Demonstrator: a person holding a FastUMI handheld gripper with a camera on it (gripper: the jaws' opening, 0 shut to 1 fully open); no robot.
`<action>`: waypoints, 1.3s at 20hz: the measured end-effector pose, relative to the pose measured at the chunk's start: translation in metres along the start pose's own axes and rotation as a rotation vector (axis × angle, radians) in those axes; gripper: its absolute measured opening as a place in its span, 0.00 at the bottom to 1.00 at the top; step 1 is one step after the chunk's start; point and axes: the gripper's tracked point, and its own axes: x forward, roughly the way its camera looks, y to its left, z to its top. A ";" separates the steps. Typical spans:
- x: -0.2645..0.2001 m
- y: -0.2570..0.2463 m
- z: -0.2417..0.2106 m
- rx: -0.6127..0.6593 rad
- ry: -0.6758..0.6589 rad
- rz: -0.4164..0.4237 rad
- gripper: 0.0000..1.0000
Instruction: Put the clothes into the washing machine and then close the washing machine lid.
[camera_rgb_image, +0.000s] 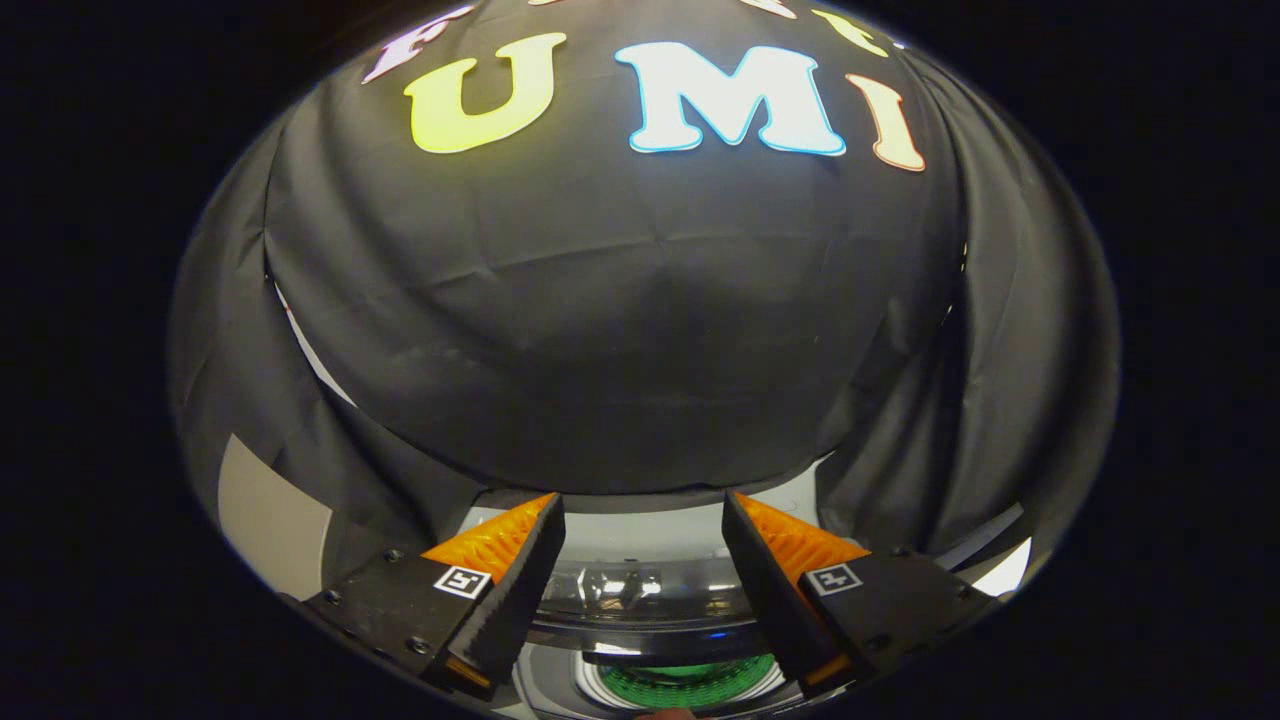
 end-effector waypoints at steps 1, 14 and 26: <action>-0.001 0.000 -0.001 -0.009 0.004 -0.004 0.98; -0.017 -0.002 -0.024 -0.053 0.092 -0.013 0.98; -0.053 -0.002 -0.064 -0.060 0.068 -0.025 0.98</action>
